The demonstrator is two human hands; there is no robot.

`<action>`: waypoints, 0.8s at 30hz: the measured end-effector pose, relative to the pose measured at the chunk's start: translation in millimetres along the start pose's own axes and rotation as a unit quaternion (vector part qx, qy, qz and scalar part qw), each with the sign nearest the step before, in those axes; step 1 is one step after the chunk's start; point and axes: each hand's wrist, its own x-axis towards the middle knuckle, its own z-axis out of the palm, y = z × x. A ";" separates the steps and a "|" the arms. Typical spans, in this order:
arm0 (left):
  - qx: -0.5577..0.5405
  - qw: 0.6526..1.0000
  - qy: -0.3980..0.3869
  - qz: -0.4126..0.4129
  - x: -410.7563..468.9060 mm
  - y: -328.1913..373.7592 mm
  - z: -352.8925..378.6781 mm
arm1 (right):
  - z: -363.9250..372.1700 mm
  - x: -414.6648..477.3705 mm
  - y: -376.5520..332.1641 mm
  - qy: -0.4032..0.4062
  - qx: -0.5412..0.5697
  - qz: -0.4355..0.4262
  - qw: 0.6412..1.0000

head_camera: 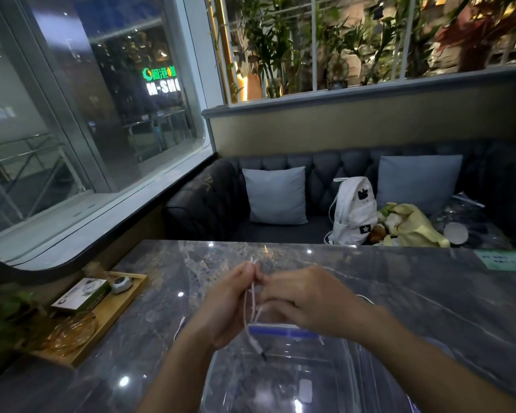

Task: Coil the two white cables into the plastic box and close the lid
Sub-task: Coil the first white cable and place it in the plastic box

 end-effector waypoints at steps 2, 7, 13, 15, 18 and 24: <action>0.060 0.998 -0.005 -0.009 -2.2 -2.3 7.2 | -3.3 2.6 8.5 0.049 0.029 0.037 0.998; 0.136 0.989 -0.048 -0.029 -7.0 5.5 16.4 | -13.9 -0.2 28.9 0.103 0.099 0.075 0.987; -0.007 0.990 -0.119 -0.079 -6.6 10.9 13.6 | -12.3 -2.9 37.0 0.185 0.106 0.084 0.973; -0.062 0.985 -0.141 -0.075 -8.2 11.3 9.0 | -12.9 -3.6 42.2 0.212 0.162 0.140 0.954; -0.083 0.983 -0.152 -0.052 -10.9 15.2 4.3 | -12.0 -9.7 47.8 0.137 0.309 0.231 0.912; -0.093 0.978 -0.185 -0.005 -9.6 18.5 11.4 | 17.5 -3.0 34.0 0.033 0.338 0.204 0.918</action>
